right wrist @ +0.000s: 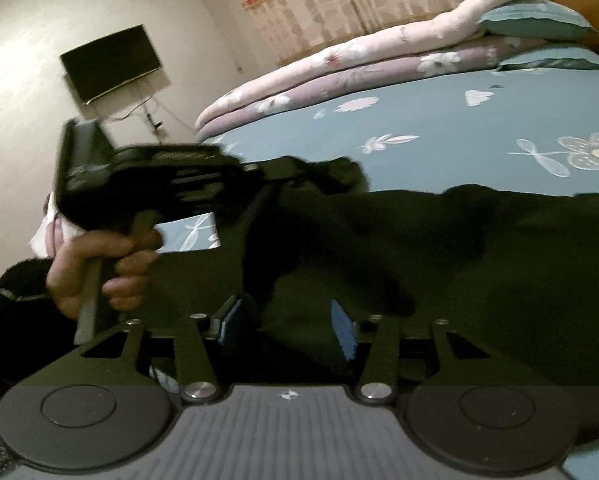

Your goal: Fold clothes

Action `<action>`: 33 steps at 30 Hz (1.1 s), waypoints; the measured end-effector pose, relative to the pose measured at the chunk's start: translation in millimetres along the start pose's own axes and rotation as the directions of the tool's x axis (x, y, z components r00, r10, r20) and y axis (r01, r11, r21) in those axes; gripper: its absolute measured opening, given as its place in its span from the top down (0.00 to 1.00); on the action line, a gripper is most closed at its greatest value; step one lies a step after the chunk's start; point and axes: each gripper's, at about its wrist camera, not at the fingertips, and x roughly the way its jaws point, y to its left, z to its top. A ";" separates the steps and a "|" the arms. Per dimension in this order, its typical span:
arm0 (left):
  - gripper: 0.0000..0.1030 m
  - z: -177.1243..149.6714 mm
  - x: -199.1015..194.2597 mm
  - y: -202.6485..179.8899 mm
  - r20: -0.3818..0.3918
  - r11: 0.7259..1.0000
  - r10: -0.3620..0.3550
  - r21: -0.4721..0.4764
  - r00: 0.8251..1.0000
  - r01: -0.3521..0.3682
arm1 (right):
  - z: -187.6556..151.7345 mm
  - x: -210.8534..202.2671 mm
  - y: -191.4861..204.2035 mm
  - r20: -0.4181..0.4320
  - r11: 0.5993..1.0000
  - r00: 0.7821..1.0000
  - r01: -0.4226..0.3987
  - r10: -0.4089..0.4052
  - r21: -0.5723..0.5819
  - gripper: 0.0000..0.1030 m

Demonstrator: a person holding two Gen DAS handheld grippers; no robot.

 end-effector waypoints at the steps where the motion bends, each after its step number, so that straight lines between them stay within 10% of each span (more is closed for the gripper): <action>1: 0.91 -1.8 -3.7 -3.3 0.004 1.000 0.006 0.026 1.000 -0.006 | -0.7 -4.4 -2.8 0.007 1.000 1.000 0.006 -0.006 0.011 0.45; 14: 0.90 -38.1 3.9 27.6 -0.155 0.976 0.188 0.138 0.970 -0.167 | 1.0 -31.2 -30.5 0.065 0.984 0.983 0.166 -0.170 0.068 0.41; 33: 0.51 -12.0 -27.7 41.1 -0.325 0.929 0.345 0.251 0.880 -0.271 | -3.5 -75.1 -78.2 0.109 0.905 0.901 0.424 -0.420 -0.023 0.33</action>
